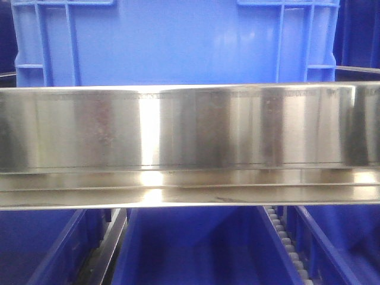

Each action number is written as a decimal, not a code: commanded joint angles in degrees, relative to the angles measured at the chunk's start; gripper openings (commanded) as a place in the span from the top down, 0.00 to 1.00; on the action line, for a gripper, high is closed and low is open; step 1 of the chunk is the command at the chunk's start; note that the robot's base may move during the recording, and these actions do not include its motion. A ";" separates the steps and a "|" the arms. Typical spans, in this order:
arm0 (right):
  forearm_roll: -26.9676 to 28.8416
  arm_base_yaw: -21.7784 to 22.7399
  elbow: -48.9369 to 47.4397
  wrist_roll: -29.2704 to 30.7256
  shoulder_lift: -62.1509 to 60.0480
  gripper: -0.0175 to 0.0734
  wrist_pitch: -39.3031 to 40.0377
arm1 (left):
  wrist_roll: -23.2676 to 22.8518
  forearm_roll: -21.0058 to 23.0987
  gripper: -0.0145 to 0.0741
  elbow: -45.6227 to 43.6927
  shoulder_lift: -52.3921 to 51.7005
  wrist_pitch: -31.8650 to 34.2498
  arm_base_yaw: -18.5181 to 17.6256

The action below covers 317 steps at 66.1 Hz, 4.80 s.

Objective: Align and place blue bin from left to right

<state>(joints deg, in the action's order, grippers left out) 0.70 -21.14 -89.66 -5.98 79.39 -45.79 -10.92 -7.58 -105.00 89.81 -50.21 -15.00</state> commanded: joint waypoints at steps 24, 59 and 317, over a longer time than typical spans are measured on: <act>-7.67 -7.17 -22.67 -7.67 19.48 0.88 -12.93 | -10.34 -7.07 0.96 -15.81 12.28 -10.34 -3.09; -7.79 -7.54 -27.64 -7.55 25.79 0.78 -14.55 | -10.34 -6.67 0.96 -15.81 12.62 -11.07 -3.09; -8.63 -8.17 -27.64 -10.43 30.16 0.88 -15.27 | -15.30 -12.64 0.46 -15.81 21.73 -11.07 -4.39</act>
<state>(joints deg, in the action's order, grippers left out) -6.74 -29.44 -116.91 -16.70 109.52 -61.57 -25.68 -19.71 -120.33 111.44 -61.26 -18.99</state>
